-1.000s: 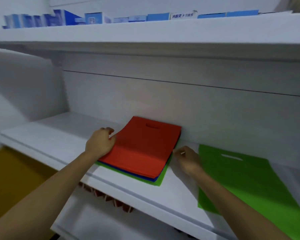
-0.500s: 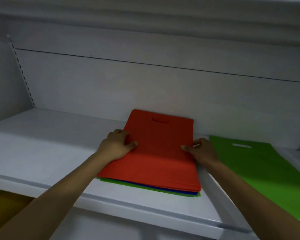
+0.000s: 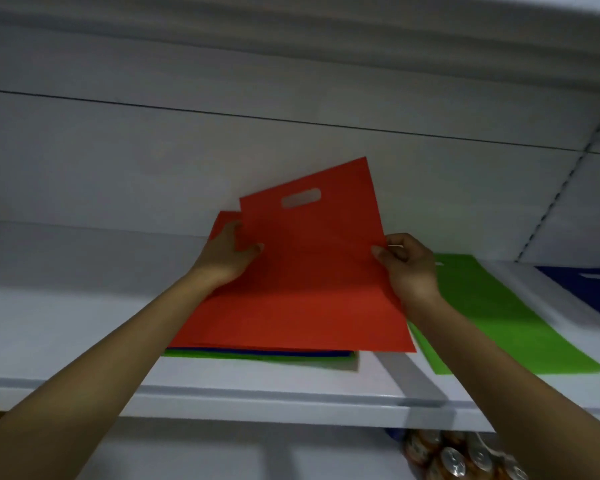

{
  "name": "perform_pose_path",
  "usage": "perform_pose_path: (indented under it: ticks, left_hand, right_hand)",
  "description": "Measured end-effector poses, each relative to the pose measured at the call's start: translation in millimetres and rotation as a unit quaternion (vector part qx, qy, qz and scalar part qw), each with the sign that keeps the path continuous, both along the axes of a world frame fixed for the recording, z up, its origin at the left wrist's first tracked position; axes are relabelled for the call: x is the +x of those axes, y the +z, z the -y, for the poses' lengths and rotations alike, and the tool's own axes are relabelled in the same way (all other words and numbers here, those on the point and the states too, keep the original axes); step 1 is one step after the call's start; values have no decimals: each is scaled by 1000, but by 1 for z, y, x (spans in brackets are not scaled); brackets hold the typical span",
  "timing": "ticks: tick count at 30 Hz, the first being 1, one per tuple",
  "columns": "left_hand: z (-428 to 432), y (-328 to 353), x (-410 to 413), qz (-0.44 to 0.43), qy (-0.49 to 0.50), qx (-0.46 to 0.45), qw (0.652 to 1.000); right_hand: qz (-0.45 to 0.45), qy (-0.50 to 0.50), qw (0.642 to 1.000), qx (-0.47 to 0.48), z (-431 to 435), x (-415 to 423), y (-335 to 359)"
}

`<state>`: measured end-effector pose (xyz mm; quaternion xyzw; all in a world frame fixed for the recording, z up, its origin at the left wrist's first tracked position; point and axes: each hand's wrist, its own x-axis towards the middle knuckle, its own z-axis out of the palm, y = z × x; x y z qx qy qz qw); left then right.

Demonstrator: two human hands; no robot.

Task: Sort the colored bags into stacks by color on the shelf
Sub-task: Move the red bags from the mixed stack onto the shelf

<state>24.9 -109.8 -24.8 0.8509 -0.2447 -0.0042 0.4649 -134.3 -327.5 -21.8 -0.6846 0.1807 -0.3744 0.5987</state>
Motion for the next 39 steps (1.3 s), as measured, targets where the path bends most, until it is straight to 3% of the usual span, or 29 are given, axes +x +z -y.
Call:
perform_pose_path:
  ticks: [7,13,16,26,39]
  left_hand:
    - [78,14,-72,-83,-59,-165,981]
    - [163,14,-162,-188,-141,-165,958]
    - [212,7,-219,-173,-186,-137,957]
    - [359,0,-384,-152,-230,-211,938]
    - [535,4,-436,-129,-274,-180,936]
  right_hand:
    - [20,-59,996,71,62,-105,22]
    - [4,-133,987,87,128,-230,24]
    - [4,-175,981,81,165,-294,22]
    - [-66,-221,964,134,250,-472,-4]
    - [-85,-271,952,116,395,-548,-19]
